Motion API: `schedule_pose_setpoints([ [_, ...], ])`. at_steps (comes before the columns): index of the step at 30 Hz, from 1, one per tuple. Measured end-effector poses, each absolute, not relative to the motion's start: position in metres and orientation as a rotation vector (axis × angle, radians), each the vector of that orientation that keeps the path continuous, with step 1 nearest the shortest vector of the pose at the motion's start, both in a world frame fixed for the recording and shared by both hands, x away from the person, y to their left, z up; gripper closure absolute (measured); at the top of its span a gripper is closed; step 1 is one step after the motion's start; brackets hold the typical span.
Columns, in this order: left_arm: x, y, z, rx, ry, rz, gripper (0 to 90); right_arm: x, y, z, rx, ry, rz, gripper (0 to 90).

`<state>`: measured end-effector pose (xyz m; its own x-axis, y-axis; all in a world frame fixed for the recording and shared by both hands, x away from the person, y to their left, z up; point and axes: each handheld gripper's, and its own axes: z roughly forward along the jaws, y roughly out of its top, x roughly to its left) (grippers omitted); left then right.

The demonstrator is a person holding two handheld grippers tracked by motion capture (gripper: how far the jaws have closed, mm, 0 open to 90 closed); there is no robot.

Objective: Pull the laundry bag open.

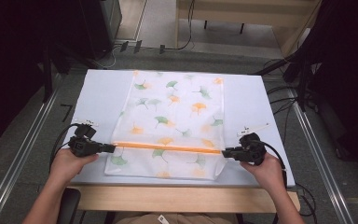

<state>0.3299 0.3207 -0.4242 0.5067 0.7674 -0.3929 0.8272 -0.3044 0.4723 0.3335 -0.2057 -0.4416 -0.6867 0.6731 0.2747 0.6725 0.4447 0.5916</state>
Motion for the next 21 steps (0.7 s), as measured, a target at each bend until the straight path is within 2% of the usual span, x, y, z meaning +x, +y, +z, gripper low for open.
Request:
schedule_pose_setpoints([
  [11, 0.329, 0.344, -0.427, 2.063, 1.360, -0.121, 90.0, 0.335, -0.208, -0.442, 1.244, 2.664, 1.109, 83.4],
  [21, 0.329, 0.337, -0.426, 2.077, 1.335, -0.142, 90.0, 0.338, -0.210, -0.446, 1.266, 2.662, 1.065, 83.5],
])
